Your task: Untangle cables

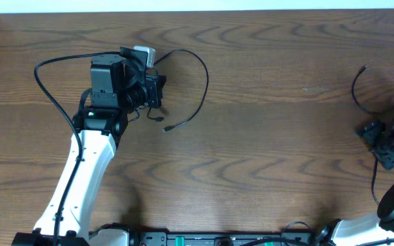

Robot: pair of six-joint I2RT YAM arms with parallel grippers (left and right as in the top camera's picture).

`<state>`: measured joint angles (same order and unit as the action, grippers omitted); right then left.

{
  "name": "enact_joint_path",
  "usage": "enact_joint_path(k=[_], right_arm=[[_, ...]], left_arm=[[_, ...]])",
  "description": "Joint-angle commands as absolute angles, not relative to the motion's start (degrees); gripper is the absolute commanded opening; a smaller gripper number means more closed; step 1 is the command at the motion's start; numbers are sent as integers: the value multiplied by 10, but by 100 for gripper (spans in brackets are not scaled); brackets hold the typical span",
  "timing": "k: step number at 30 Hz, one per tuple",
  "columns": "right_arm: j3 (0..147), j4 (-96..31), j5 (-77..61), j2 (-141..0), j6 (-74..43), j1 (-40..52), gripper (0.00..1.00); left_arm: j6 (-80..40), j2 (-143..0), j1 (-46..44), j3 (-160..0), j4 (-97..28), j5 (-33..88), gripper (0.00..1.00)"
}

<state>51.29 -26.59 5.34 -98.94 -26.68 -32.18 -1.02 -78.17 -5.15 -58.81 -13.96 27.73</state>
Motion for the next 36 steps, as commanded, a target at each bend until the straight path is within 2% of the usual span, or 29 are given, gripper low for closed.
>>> enact_joint_path(k=[1,2,14,22,28,36], right_arm=[[487,-264,20,-999,-275,-322,26],[486,-264,20,-999,-284,-322,1],[500,-233,-17,-998,-328,-323,1],[647,-233,-91,-997,-328,-335,1],[781,-235,-72,-997,-328,-380,1],[843,-295,11,-998,-328,-475,1]], left_arm=[[0,-782,-52,-587,-141,278,8],[0,-782,-52,-587,-141,278,8],[0,-782,-52,-587,-141,278,8],[0,-782,-52,-587,-141,278,8],[0,-782,-52,-587,-147,278,8],[0,-782,-52,-587,-162,278,8]])
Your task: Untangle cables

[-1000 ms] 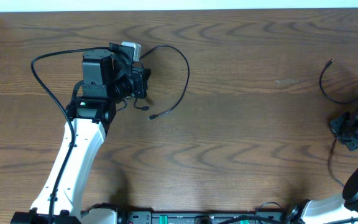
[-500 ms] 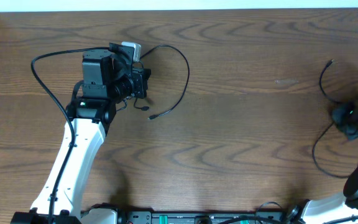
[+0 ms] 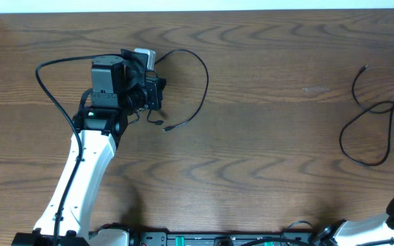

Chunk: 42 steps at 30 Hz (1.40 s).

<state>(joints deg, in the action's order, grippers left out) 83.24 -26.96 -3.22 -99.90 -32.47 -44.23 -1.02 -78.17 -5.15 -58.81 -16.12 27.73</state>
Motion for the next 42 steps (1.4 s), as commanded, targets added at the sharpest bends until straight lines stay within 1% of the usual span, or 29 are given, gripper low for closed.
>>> enact_joint_path(k=[1,3,4,6,7,10,12,13,16,21,24,25,26,28,29,31,33,35,37,40,42], right_arm=[[843,-309,11,-999,-328,-483,1],[843,-336,5,-1002,-327,-491,3],[843,-350,-7,-1004,-326,-491,8],[842,-373,-44,-1005,-314,-489,20],[842,-380,-74,-1005,-298,-486,27],[842,-392,-208,-1005,-216,-466,49],[842,-403,-297,-1005,-162,-445,61],[842,-412,-339,-1005,-134,-430,64],[842,-443,-397,-1005,-81,-381,72],[842,-511,-396,-1005,18,-271,75],[842,-539,-367,-1005,52,-207,82],[842,-544,-356,-1005,62,-183,86],[842,-547,-343,-1005,66,-162,91],[842,-547,-316,-1005,68,-118,95],[842,-547,-306,-1005,70,-96,96],[842,-550,-286,-1005,70,-53,97],[842,-548,-262,-1005,69,-14,99],[842,-539,-233,-1005,69,19,99],[842,-530,-213,-1005,69,42,99],[842,-517,-210,-1005,62,72,99],[842,-512,-211,-1005,50,88,99]], left_arm=[[1,-782,-52,-587,-160,278,8],[4,-782,-52,-587,-155,276,8],[4,-782,-52,-587,-153,273,8],[4,-782,-52,-587,-151,257,8],[4,-782,-52,-587,-151,246,8],[4,-782,-52,-587,-153,244,8],[4,-782,-52,-587,-157,251,8],[2,-782,-52,-587,-161,257,8],[2,-782,-52,-587,-177,278,8],[2,-782,-52,-587,-225,281,8],[12,-782,-52,-587,-235,322,8],[21,-782,-52,-587,-230,347,8],[24,-782,-52,-587,-218,369,12],[23,-781,-52,-588,-180,412,34],[23,-779,-52,-588,-158,437,38],[0,-772,-52,-590,-98,513,38],[-53,-763,-52,-593,-7,623,31],[-131,-757,-58,-593,109,737,28],[-221,-750,-66,-593,223,817,26],[-325,-737,-63,-593,326,842,26],[-323,-732,-45,-593,327,839,26]])
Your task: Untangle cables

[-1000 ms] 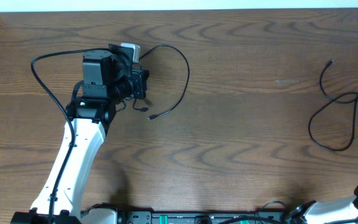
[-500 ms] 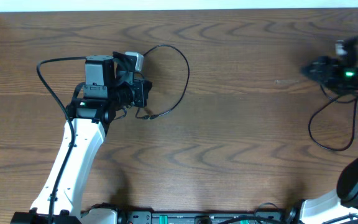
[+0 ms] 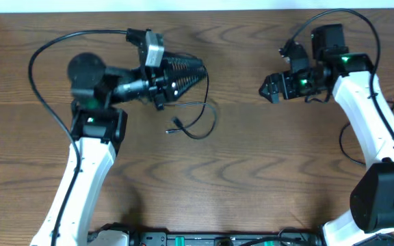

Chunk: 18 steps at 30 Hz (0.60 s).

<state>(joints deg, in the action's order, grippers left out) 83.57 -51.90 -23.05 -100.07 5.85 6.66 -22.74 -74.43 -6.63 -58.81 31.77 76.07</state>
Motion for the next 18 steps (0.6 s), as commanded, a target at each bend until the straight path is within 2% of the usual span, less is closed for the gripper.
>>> enact_joint_path(k=[1,4,8,13,15,18], right_arm=[[842,-510,-212,-1005,44,96,99],[842,-511,-213,-1005,44,121,99],[839,-511,-213,-1005,50,157,99],[827,-473,-194,-1006,32,207,99],[817,-440,-152,-1008,-29,223,99],[796,-387,-75,-1014,-173,241,99]], left_arm=[[-322,-732,-33,-593,326,837,25],[-312,-735,21,-592,279,804,20],[-224,-737,102,-592,126,717,19],[-94,-736,179,-592,-111,503,19],[-71,-735,187,-592,-172,394,19],[-71,-734,185,-592,-212,297,19]])
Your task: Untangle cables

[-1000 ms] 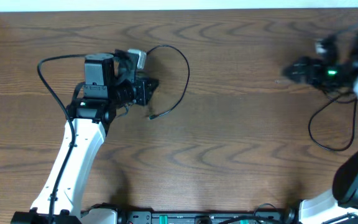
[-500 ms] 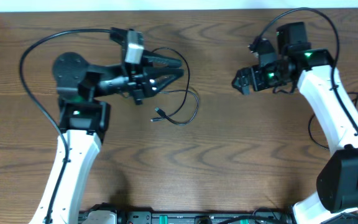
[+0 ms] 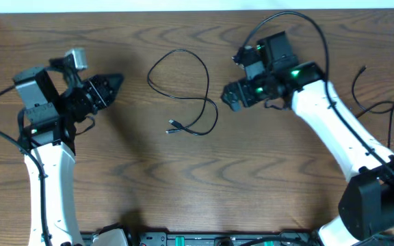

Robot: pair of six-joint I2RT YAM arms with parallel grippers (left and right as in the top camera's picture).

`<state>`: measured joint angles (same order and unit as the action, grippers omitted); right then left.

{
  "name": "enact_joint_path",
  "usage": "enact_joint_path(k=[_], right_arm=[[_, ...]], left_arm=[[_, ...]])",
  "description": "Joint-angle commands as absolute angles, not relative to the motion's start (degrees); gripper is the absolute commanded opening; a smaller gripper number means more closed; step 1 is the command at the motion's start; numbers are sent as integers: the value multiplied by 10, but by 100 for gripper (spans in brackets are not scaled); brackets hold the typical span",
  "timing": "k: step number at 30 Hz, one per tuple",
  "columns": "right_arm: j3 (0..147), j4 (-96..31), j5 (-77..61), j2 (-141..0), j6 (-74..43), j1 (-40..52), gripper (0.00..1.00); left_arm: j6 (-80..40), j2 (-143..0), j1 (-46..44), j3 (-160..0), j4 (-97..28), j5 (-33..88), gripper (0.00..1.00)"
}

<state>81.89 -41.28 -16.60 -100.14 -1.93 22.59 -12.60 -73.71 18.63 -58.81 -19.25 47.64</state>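
Observation:
A thin black cable [image 3: 204, 80] lies loose on the wooden table, looped at the back, with its plug end [image 3: 172, 130] toward the front. My left gripper [image 3: 115, 83] points right, well to the left of the loop, and holds nothing; its fingers look slightly apart. Just right of the cable's right-hand bend hovers my right gripper [image 3: 231, 97], fingers apart and empty, not touching the cable.
More cables lie at the right edge: a black one [image 3: 358, 76] curling toward the back and a white one nearer the front. The robot's base rail [image 3: 204, 239] runs along the front edge of the table.
My left gripper was at the cable's loop and has pulled back to the left, leaving the cable free on the table. The right gripper has moved left, close to the cable.
First my left gripper stood over the black cable at the back left while the right arm worked at the far right edge. Then the right arm was out of view, leaving cables there. Later the left gripper reached into the loop. Now the cable lies spread between both grippers.

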Motion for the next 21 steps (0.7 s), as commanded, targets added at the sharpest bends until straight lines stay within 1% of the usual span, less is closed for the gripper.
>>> enact_joint_path(k=[1,4,5,6,10,12,13,17,21], right_arm=[[786,-367,-58,-1017,-230,248,99],[756,-286,-55,-1027,-357,265,99],[747,-259,-55,-1031,-386,272,99],[729,-203,-55,-1044,-402,286,99],[697,-101,-53,-1089,-397,311,99],[696,-77,-53,-1120,-385,318,97],[696,-66,-53,-1139,-385,322,94],[696,-36,-56,-1195,-361,331,91],[696,-37,-55,-1234,-289,334,89]], left_arm=[[-74,-733,182,-592,-220,281,19],[-76,-732,176,-592,-236,250,19],[-76,-732,174,-592,-237,249,19],[-76,-732,173,-592,-237,249,19],[-76,-732,173,-592,-237,250,19],[-76,-732,173,-592,-237,250,19],[-76,-732,173,-592,-238,250,19],[-76,-732,173,-592,-244,250,19],[-75,-732,173,-592,-256,250,19]])
